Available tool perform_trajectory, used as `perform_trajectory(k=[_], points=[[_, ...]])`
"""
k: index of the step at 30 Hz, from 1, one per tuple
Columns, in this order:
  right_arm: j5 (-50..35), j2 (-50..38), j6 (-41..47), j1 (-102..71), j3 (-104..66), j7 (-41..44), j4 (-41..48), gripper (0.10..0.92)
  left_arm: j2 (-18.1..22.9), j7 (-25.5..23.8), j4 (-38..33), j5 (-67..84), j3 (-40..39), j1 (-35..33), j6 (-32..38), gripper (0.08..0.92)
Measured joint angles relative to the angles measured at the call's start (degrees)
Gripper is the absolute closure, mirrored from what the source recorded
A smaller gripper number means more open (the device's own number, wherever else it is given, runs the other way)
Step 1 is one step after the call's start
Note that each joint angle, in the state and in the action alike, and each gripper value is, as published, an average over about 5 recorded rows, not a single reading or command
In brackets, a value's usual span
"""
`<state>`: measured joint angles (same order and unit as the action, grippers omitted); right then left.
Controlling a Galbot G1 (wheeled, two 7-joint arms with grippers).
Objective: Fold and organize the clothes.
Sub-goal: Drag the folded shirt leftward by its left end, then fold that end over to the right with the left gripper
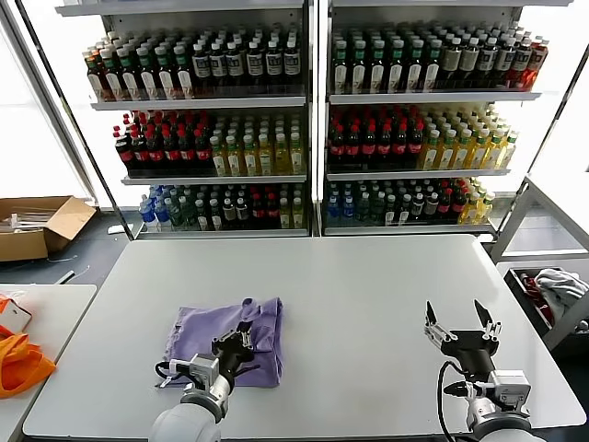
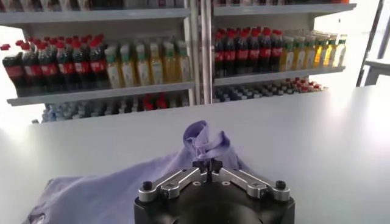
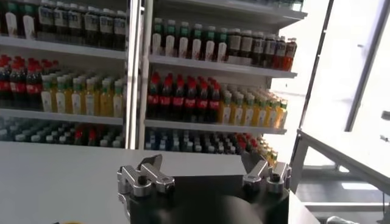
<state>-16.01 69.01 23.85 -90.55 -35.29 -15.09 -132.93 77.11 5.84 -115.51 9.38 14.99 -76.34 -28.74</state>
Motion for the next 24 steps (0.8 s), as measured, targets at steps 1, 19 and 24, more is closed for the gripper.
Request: perform_trajectory(k=[1, 19, 24], points=[[0.1, 0.2, -0.1, -0.1, 0.0, 0.0, 0.1, 0.203, 0.2, 0.0, 0.3, 0.0, -0.4, 0.2, -0.1, 0.907], [0.7, 0.1, -1.3, 0.5, 1.5, 0.2, 2.9, 0.203, 4.0, 2.2, 2.6, 6.5, -5.2, 1.4, 1.2, 0.561], [0.5, -0.6, -1.5, 1.3, 2.0, 0.1, 3.8, 0.203, 5.1, 3.1, -0.7, 14.6, -5.5, 0.2, 1.2, 0.422]])
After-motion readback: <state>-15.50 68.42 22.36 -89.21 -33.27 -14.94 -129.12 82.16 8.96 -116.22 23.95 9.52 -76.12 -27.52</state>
